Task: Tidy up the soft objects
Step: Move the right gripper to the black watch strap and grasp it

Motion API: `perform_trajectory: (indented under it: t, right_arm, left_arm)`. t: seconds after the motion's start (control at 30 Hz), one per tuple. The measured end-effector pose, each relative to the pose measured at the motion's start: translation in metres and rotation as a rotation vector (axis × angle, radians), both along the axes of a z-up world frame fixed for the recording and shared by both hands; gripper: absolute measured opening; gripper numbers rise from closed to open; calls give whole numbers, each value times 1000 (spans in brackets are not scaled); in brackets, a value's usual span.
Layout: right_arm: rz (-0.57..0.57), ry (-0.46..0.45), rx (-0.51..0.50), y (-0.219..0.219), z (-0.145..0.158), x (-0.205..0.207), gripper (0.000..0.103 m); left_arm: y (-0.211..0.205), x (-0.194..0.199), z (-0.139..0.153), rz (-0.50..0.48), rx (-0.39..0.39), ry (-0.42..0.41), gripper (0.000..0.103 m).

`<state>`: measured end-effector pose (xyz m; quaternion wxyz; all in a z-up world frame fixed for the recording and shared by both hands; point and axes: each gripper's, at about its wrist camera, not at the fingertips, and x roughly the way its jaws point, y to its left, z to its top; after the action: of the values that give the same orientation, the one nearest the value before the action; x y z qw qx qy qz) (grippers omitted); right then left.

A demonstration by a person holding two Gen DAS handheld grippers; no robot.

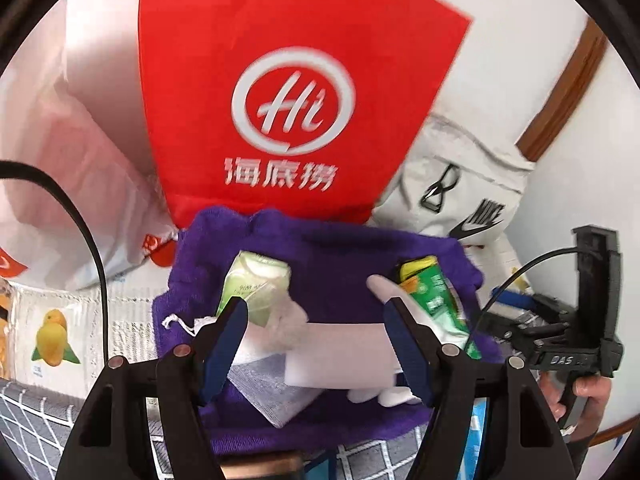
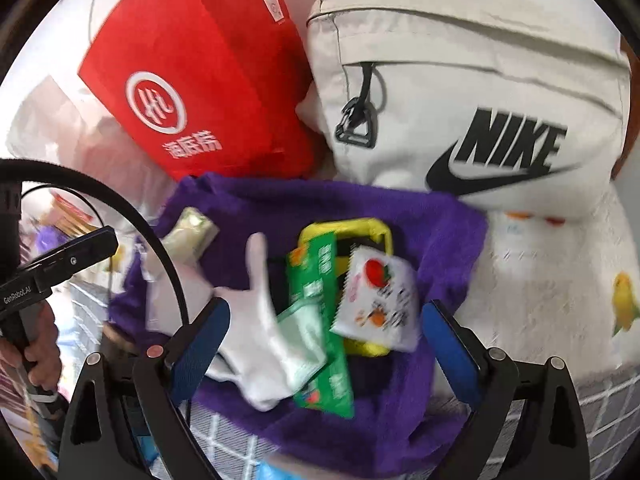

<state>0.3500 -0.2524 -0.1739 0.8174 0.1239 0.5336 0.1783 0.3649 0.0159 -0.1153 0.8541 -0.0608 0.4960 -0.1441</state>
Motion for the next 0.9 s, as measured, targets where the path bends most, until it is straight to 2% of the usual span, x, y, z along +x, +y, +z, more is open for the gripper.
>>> perform_trajectory:
  t: [0.03,0.1,0.23,0.37,0.5,0.67,0.77,0.9]
  right_arm:
    - [-3,10,8,-1,1,-6,85]
    - [-3,9,-20,-4,9,-23,80]
    - [19,-64,-61,2,36,-66,79]
    - [88,-132,-79,18,60,-124,79]
    - [153,-183,-113,29,71,-190,79]
    - [184,-136,-102,32,52,-261,79]
    - [228,-112,-115,38,31,-292,78]
    - [262,-72,-148,49,-3,-299,61]
  left_arm:
    - [0,-3,5,-3,-1,-12,69]
    - [-2,-12,18,-13,3,-45,69]
    - [-10,-33,44,-30,34,-103,69]
    - [-17,-57,69,-55,20,-151,69]
    - [-21,-84,74,-91,3,-130,69]
    - [-23,-127,66,-130,55,-100,69]
    - [-13,-151,58,-112,43,-85,69]
    - [-7,-183,37,-91,30,-39,69]
